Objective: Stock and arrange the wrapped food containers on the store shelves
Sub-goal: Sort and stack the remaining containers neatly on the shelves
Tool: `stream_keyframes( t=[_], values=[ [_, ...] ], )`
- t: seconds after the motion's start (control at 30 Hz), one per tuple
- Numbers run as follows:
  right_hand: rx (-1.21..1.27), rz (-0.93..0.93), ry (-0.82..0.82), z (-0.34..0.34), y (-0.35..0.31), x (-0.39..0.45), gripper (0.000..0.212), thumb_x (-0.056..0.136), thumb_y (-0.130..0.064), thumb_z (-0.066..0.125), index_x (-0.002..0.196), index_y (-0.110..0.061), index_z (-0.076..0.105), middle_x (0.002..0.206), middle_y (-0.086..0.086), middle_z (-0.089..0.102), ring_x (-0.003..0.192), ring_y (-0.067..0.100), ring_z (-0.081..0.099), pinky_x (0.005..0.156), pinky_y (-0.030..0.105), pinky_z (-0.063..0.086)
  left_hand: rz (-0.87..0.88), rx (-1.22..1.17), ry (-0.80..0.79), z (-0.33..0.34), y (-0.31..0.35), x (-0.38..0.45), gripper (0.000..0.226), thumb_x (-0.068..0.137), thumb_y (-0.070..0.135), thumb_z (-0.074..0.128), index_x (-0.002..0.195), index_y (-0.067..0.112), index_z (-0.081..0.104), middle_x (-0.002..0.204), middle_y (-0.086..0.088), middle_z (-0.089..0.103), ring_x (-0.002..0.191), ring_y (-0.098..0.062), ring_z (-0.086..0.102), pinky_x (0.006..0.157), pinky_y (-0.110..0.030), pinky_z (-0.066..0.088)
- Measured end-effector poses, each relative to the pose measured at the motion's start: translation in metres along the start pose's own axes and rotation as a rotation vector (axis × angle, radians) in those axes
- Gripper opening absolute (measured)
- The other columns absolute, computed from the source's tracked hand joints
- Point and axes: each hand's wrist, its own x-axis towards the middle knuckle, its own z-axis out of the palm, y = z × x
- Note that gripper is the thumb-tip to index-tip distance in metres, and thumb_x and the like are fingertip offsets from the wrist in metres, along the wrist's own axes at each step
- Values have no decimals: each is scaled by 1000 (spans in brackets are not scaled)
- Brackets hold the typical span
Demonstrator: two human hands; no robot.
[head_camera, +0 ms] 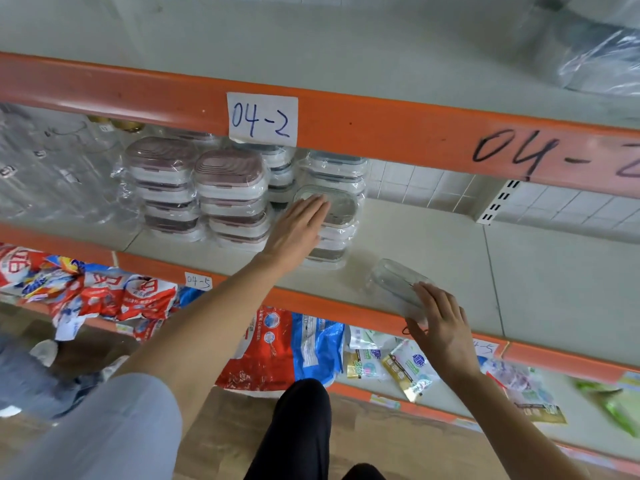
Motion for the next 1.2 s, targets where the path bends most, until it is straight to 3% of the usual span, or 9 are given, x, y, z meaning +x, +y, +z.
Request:
stream_keyframes(
  t=[0.1,0.4,0.5,0.6,0.77,0.93,1.03,1.2],
  values=[
    [-12,-20,-26,-16,-9,-4,63,60,-3,86,116,6,61,114,21,62,101,39,61,77,46,51,77,-25,73,-16,6,-26,60,76,5,75,130,-7,51,136,-22,50,125,-34,51,108,-44,27],
    [2,-153,-105,-114,-56,-24,63,55,-3,87,113,3,64,112,16,64,105,30,56,79,42,52,31,-109,66,-114,43,-113,61,72,14,80,123,-9,56,128,-22,57,117,-33,58,99,-48,45],
    [-31,-290,-90,-163,-68,-15,62,53,-4,86,111,1,66,111,14,66,101,29,61,85,39,49,55,-83,102,-161,55,-127,58,78,20,74,124,-9,55,129,-21,56,118,-32,57,103,-43,42],
    [-25,-425,-44,-206,-76,4,57,60,-5,83,113,1,65,115,13,65,102,29,61,90,40,43,64,-92,163,-212,61,-123,54,89,30,53,127,-8,54,133,-20,53,122,-29,53,112,-32,30],
    [25,-597,129,-252,-88,45,57,68,-7,79,120,-1,56,117,15,63,109,25,50,91,40,43,66,-90,329,-282,64,-102,53,86,28,55,124,-9,55,130,-20,55,122,-26,48,106,-37,36],
    [32,-622,254,-272,-95,90,50,81,-16,64,127,-8,46,124,12,59,111,26,54,93,38,42,68,-52,465,-326,52,-68,53,87,27,60,126,-9,54,129,-20,55,120,-28,50,104,-39,39],
    [-12,-578,304,-276,-98,120,46,83,-22,57,124,-6,49,121,13,60,112,25,48,93,35,37,21,-16,430,-337,33,-39,57,79,20,74,125,-8,55,125,-20,58,114,-34,57,100,-45,45],
    [-115,-429,238,-269,-96,164,55,63,-13,82,113,-1,63,110,11,65,102,24,53,86,36,41,-111,2,264,-317,-11,0,60,78,22,74,130,0,52,133,-13,53,123,-30,50,109,-45,30]
  ],
)
